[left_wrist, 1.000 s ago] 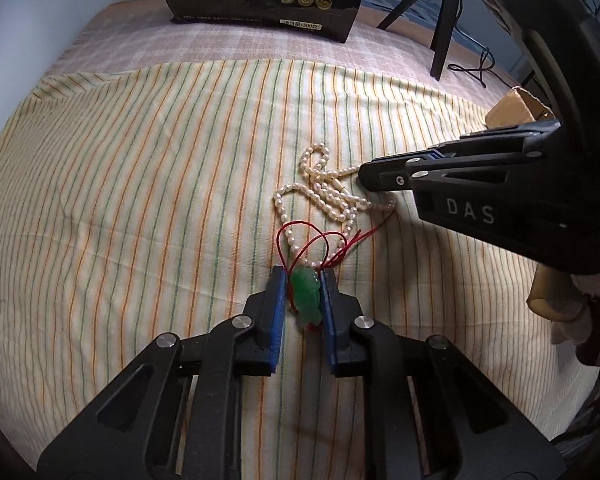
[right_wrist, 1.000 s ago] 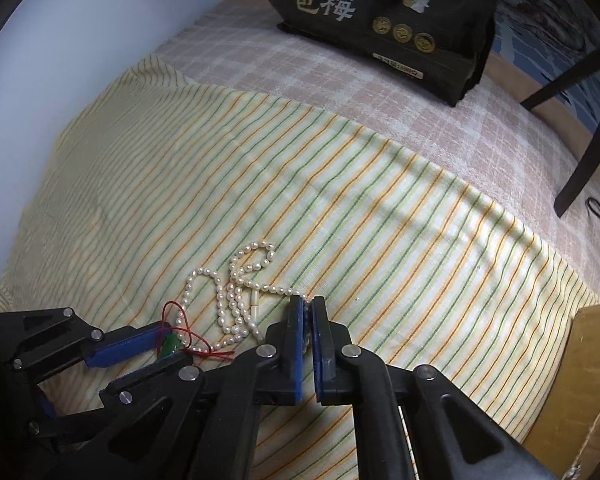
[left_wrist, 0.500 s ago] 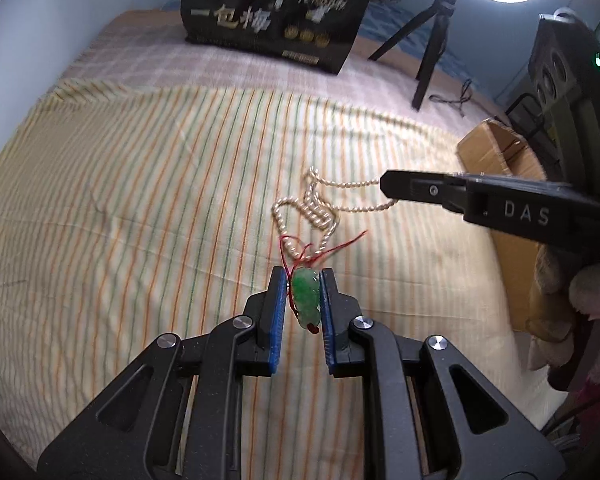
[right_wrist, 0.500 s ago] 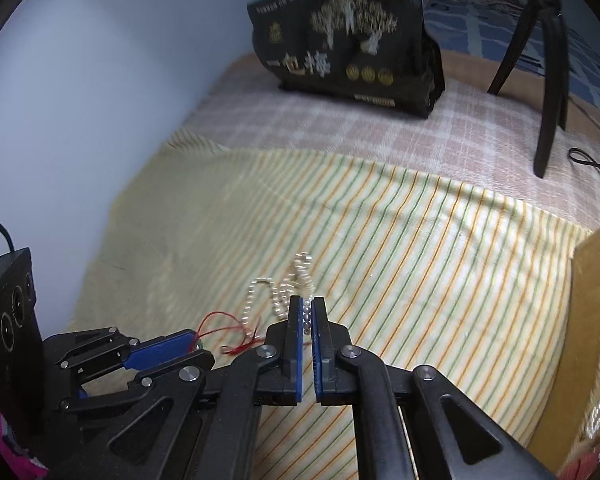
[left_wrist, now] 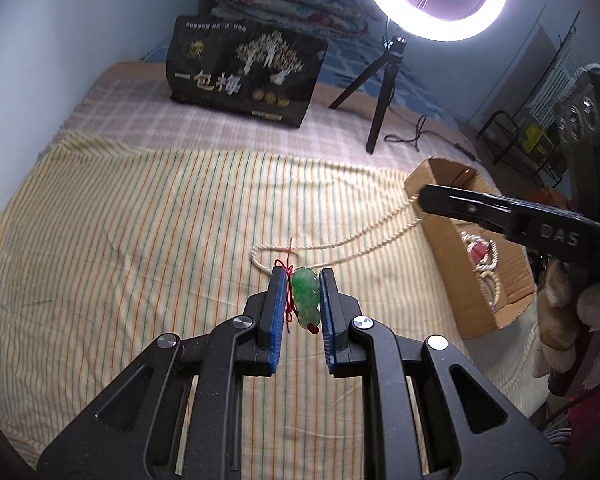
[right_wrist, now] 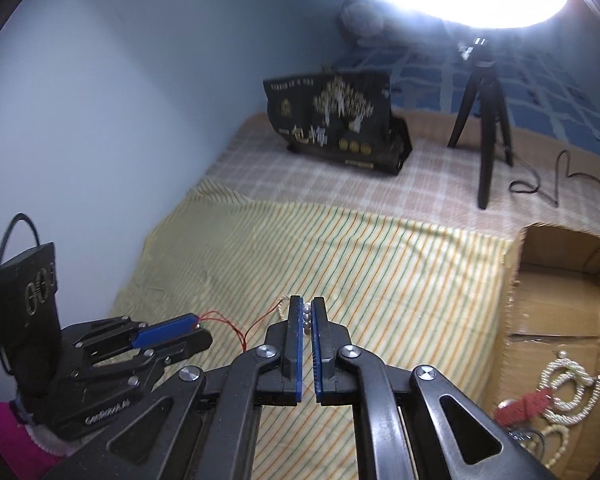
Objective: Organize jewelry
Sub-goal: 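Lift the necklace with both tools and carry it over the box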
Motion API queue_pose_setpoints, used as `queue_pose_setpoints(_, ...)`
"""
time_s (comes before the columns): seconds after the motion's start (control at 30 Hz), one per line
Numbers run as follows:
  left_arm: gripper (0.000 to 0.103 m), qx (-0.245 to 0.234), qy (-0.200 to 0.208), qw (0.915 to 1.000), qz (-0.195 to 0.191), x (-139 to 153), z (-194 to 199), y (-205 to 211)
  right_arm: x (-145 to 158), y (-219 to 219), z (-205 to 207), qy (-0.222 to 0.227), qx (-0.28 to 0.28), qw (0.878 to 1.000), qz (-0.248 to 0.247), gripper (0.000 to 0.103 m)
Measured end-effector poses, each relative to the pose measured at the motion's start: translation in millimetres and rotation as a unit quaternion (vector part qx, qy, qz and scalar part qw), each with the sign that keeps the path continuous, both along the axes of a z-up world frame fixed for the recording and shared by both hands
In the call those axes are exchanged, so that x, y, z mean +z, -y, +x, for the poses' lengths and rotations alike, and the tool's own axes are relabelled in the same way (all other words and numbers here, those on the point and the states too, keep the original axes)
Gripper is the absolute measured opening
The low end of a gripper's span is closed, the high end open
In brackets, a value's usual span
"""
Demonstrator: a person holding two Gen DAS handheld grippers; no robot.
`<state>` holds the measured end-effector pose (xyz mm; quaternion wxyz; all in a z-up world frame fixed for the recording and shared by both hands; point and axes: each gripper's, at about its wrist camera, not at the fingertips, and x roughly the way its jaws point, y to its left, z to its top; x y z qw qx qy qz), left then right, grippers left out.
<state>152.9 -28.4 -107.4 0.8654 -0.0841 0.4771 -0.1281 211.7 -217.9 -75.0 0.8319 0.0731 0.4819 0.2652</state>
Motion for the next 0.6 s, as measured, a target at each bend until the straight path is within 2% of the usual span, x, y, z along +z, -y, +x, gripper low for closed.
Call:
queue_pose_setpoints(0.27,0.015,-0.017,0.020,0.9996,0.004,20,-5,12,42,28,-27,0.039,-0.014,0.999,0.014,0.001)
queue_pose_setpoints(0.6,0.015,-0.052,0.040,0.9978,0.002,43,-5,49,96,86,-60,0.079,-0.043,0.996,0.025,0.001)
